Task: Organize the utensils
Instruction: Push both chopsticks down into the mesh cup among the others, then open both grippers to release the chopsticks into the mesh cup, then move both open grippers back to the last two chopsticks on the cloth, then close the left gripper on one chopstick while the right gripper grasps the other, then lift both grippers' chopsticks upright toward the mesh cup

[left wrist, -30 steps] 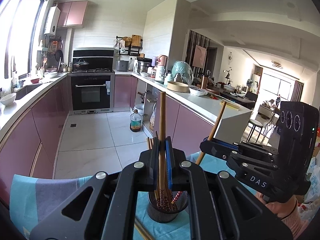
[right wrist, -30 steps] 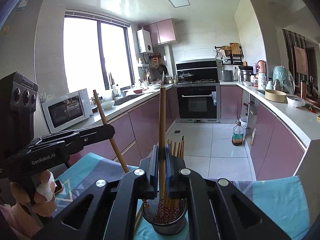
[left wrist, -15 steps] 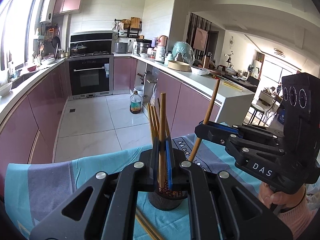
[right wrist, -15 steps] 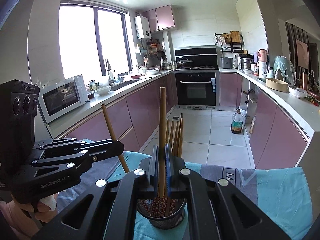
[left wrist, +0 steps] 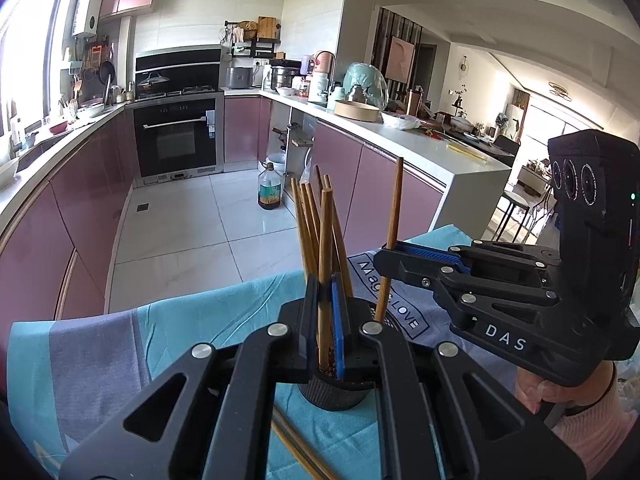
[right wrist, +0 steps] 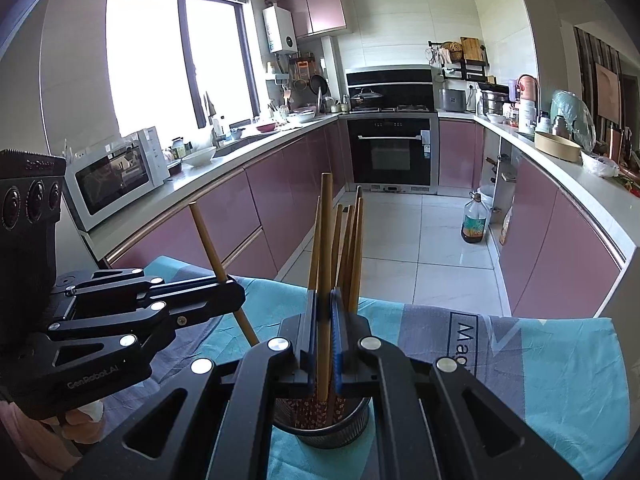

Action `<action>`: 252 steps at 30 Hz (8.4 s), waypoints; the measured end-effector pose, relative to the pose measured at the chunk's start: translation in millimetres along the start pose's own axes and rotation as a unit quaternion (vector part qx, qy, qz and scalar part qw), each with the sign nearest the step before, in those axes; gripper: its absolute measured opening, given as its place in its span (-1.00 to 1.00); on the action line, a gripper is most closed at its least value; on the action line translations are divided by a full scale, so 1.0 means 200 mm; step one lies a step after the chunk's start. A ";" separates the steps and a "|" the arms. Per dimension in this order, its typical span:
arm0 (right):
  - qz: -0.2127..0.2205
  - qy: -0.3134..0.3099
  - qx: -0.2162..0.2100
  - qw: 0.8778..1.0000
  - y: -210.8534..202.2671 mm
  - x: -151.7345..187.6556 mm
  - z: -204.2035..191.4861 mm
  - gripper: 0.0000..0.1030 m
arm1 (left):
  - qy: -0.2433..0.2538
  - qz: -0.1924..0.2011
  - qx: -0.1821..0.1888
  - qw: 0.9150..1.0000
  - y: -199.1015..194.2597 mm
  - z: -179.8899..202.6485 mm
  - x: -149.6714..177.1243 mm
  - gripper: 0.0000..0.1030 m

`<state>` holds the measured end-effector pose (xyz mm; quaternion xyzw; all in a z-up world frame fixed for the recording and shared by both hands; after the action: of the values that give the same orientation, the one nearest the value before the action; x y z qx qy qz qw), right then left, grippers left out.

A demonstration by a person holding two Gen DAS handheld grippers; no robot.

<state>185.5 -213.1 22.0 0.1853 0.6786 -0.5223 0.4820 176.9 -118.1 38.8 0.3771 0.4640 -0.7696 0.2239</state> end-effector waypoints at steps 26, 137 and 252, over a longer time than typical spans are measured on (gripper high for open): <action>-0.017 0.002 0.016 1.000 0.11 0.01 0.00 -0.88 | -0.019 -0.023 -0.020 0.999 0.23 -0.06 -0.04 -0.85; -0.127 0.036 -0.089 0.987 0.21 0.69 -0.45 -0.19 | -0.032 -0.157 -0.069 0.985 0.24 -0.42 1.00 -0.14; -0.051 0.028 -0.074 0.996 -0.04 0.45 -0.42 -0.90 | -0.049 -0.078 -0.065 0.994 -0.02 -0.39 0.75 -0.86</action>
<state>97.7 -164.6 -51.0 0.1292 0.7370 -0.4893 0.4480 110.7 -46.1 -100.5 0.2863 0.5291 -0.7708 0.2099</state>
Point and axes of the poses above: each gripper's, at about its wrist camera, not at the fingertips, and y roughly the way its jaws point, z to its right, x to its underside, the point moved 10 cm from there along y, roughly the way its jaws point, and after that the axes turned 11 degrees about -y, right-handed, at the moved point
